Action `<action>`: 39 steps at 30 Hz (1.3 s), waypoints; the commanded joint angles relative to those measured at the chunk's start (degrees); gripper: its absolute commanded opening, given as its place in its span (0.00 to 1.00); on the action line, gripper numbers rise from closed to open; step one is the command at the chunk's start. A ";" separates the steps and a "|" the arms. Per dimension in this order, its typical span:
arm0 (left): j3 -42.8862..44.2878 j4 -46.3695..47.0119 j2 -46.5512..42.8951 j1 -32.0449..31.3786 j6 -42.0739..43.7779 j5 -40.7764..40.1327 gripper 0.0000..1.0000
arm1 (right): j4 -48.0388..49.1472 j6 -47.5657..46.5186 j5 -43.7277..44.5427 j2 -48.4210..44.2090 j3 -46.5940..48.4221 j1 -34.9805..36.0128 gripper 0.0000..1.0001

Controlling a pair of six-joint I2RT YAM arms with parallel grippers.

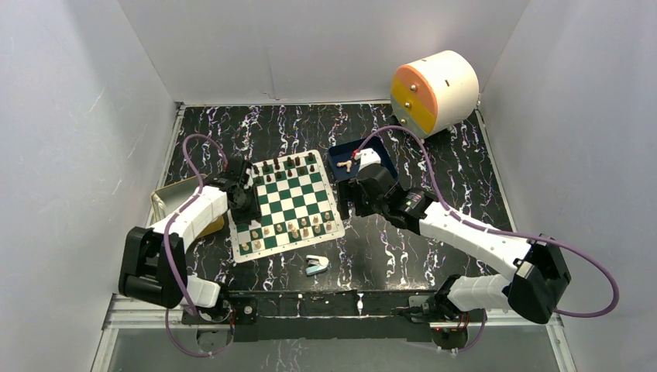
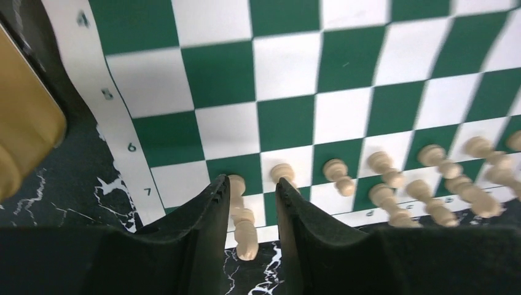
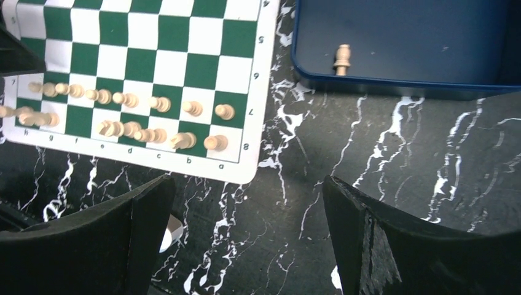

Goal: Set up the chess pieces on the board
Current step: Place the chess piece on the chessboard, then pick up the chess piece from the storage box.

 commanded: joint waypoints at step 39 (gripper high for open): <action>-7.94 17.10 -36.84 -1.87 12.58 10.79 0.93 | 13.04 -21.83 -15.21 36.86 25.80 -24.28 0.56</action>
